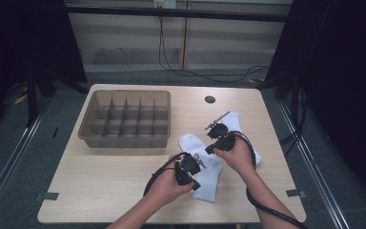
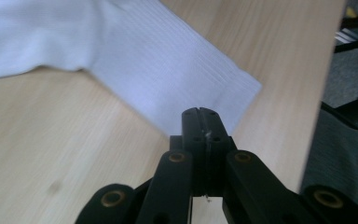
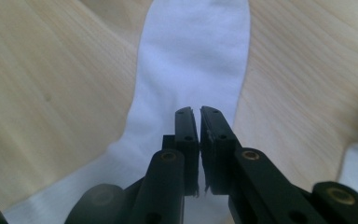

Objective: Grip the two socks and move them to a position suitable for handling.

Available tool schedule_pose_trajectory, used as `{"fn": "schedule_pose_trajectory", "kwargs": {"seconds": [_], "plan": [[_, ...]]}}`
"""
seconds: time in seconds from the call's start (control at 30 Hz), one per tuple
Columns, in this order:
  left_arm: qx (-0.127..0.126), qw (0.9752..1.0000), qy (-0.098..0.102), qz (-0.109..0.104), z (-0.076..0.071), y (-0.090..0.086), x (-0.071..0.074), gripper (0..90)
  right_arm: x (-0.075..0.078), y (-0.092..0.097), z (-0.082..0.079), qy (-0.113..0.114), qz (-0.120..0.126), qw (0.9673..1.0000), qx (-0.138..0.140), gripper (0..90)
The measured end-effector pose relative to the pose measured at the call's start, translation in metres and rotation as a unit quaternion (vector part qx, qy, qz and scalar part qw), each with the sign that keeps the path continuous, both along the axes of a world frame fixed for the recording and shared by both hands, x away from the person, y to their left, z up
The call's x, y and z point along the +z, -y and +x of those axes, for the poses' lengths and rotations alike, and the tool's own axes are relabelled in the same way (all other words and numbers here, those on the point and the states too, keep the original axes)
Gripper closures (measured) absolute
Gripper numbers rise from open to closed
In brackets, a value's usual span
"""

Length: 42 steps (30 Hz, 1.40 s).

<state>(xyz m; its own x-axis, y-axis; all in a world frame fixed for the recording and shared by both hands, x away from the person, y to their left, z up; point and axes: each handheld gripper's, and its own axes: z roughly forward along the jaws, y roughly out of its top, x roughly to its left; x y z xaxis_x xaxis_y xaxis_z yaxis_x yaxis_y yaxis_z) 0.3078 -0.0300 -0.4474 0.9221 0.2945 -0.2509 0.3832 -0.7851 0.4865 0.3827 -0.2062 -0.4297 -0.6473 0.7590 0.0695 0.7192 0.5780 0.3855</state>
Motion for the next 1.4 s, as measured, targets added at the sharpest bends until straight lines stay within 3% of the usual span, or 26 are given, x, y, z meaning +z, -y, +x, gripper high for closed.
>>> {"fn": "schedule_pose_trajectory", "kwargs": {"seconds": [0.07,0.17,0.27,0.3,0.33,0.37,0.4,0.43,0.5,0.53,0.63,0.7,0.77,0.83,0.9,0.93,1.0,1.07,1.1,1.13,1.2,1.23,1.27,1.33,1.37,1.4], "plan": [[0.016,0.9998,0.010,-0.004,0.004,-0.020,0.013,90.0,0.004,0.003,-0.003,0.003,-0.003,1.0000,0.003,86.8],[0.039,0.9991,0.001,-0.013,0.008,-0.046,0.020,90.0,0.011,0.009,-0.019,-0.015,-0.020,0.9997,0.005,86.3],[0.046,0.9984,0.003,-0.032,0.006,-0.046,0.015,84.4,0.008,0.010,-0.024,-0.001,-0.043,0.9991,0.003,80.9],[0.048,0.9980,0.012,-0.039,0.004,-0.043,0.011,74.0,0.006,0.011,-0.024,0.007,-0.048,0.9988,0.009,79.5],[0.043,0.9986,0.008,-0.029,0.004,-0.038,0.006,72.8,0.003,0.012,-0.023,0.006,-0.042,0.9991,0.009,77.6],[0.043,0.9985,0.003,-0.034,0.003,-0.032,0.002,69.3,0.000,0.013,-0.020,0.003,-0.030,0.9995,0.005,74.7],[0.039,0.9985,-0.004,-0.039,0.001,-0.028,-0.001,70.8,-0.004,0.013,-0.015,0.011,-0.031,0.9994,0.005,71.2],[0.024,0.9992,-0.013,-0.029,0.000,-0.022,-0.004,70.8,-0.004,0.013,-0.015,0.011,-0.031,0.9994,0.005,71.2],[0.021,0.9994,-0.010,-0.026,-0.004,-0.009,-0.008,68.1,-0.007,0.010,-0.005,0.013,-0.035,0.9993,0.004,69.1],[0.018,0.9994,-0.006,-0.027,-0.004,-0.004,-0.009,58.1,-0.009,0.005,0.004,0.012,-0.031,0.9994,0.010,65.3],[0.012,0.9994,-0.003,-0.032,-0.006,0.010,-0.013,58.5,-0.014,-0.004,0.016,0.014,-0.026,0.9995,0.012,64.4],[0.002,0.9999,0.005,-0.011,-0.011,0.021,-0.022,57.5,-0.021,-0.017,0.028,0.021,-0.015,0.9995,0.016,63.6],[-0.007,0.9999,0.013,-0.008,-0.012,0.022,-0.028,54.2,-0.028,-0.025,0.033,0.017,-0.017,0.9996,0.012,65.2],[-0.004,0.9998,0.019,-0.009,-0.012,0.022,-0.028,59.3,-0.036,-0.032,0.036,0.006,-0.026,0.9995,0.014,66.4],[-0.013,0.9998,0.014,-0.005,-0.012,0.021,-0.028,79.3,-0.041,-0.035,0.036,0.006,-0.032,0.9994,0.014,77.1],[-0.009,0.9999,-0.010,-0.002,-0.011,0.021,-0.028,80.7,-0.041,-0.035,0.036,0.000,-0.024,0.9996,0.011,80.7],[-0.012,0.9999,-0.009,0.002,-0.011,0.021,-0.028,82.3,-0.041,-0.034,0.036,-0.005,-0.023,0.9996,0.015,85.5],[-0.007,0.9996,-0.007,0.026,-0.011,0.018,-0.023,83.9,-0.039,-0.031,0.034,-0.015,-0.027,0.9994,0.013,87.6],[-0.007,0.9993,-0.010,0.037,-0.009,0.011,-0.018,84.4,-0.033,-0.024,0.030,-0.013,-0.012,0.9998,0.008,88.5],[-0.007,0.9993,-0.010,0.037,-0.009,0.011,-0.018,84.5,-0.033,-0.024,0.030,-0.013,-0.012,0.9998,0.008,88.5],[0.014,0.9993,-0.025,0.022,-0.003,-0.012,-0.003,84.5,-0.020,-0.008,0.018,-0.013,0.005,0.9999,-0.002,90.0],[0.014,0.9993,-0.025,0.022,-0.003,-0.012,-0.003,84.5,-0.020,-0.008,0.018,-0.013,0.005,0.9999,-0.002,90.0],[0.029,0.9993,-0.017,0.015,0.001,-0.029,0.008,84.5,-0.011,0.004,0.010,-0.008,0.017,0.9998,-0.012,90.0],[0.033,0.9993,-0.017,0.009,0.002,-0.037,0.012,84.5,-0.005,0.011,0.001,-0.010,0.008,0.9998,-0.013,90.0],[0.037,0.9992,-0.011,0.007,0.004,-0.051,0.016,84.5,-0.002,0.016,-0.003,-0.008,0.003,0.9999,-0.012,90.0],[0.037,0.9992,-0.011,0.007,0.004,-0.051,0.016,84.5,-0.001,0.020,-0.007,-0.010,0.007,0.9998,-0.015,90.0]]}}
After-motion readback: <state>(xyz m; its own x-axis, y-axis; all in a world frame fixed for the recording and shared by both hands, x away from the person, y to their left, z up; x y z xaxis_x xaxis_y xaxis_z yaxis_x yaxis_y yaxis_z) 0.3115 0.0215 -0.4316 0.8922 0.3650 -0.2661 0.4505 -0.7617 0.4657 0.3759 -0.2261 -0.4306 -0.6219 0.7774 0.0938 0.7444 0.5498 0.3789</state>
